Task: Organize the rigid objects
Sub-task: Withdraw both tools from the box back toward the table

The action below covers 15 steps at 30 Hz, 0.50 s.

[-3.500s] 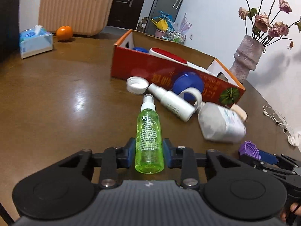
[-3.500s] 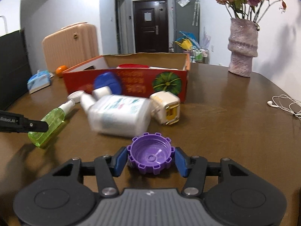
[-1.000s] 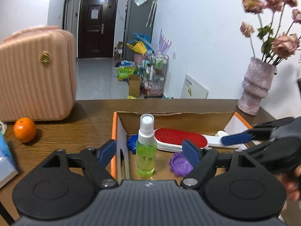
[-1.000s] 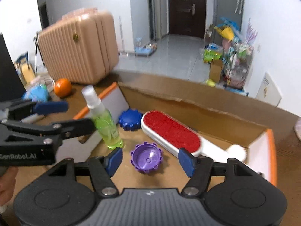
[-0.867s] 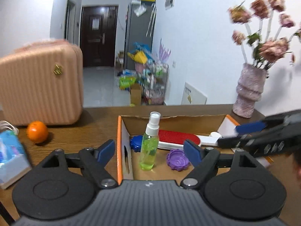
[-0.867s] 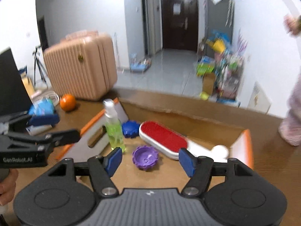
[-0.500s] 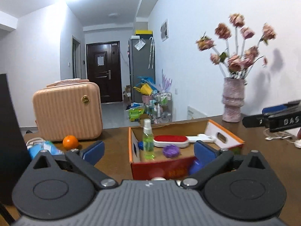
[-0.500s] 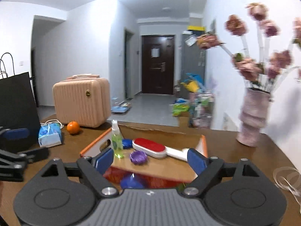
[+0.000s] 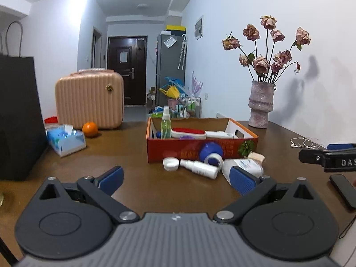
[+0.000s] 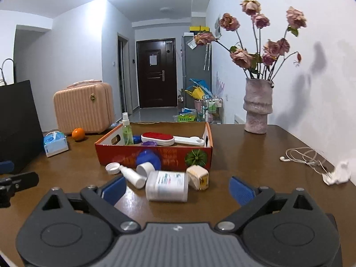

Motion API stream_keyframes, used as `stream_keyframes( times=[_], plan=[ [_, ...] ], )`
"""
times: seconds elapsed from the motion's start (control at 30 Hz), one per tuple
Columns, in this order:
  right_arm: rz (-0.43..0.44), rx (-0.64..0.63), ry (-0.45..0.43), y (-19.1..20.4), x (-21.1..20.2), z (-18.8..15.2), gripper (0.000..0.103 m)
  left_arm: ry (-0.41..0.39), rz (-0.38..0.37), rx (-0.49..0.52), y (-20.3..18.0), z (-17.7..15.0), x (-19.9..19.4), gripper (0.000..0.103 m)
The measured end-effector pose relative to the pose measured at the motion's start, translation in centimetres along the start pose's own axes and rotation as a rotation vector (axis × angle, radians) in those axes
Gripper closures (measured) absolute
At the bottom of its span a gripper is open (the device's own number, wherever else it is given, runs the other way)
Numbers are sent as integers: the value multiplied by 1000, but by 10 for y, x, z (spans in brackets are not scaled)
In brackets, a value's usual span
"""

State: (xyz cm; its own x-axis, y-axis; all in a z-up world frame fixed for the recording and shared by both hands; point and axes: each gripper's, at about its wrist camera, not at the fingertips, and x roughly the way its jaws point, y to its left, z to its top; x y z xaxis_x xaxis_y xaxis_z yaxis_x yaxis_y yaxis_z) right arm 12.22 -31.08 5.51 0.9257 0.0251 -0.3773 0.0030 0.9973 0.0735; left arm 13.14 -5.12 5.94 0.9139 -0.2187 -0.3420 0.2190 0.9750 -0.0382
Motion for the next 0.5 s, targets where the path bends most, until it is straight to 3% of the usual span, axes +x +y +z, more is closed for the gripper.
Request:
stream_keyframes(
  times=[0.27, 0.37, 0.5],
  plan=[
    [50, -4, -83, -3, -50, -61, 0, 58, 20, -24, -1, -40, -24, 0],
    [65, -18, -79, -3, -52, -76, 0, 71, 39, -26, 2, -46, -17, 0],
    [24, -25, -64, -4, -34, -76, 0, 26, 41, -9, 1, -45, -1, 0]
  ],
)
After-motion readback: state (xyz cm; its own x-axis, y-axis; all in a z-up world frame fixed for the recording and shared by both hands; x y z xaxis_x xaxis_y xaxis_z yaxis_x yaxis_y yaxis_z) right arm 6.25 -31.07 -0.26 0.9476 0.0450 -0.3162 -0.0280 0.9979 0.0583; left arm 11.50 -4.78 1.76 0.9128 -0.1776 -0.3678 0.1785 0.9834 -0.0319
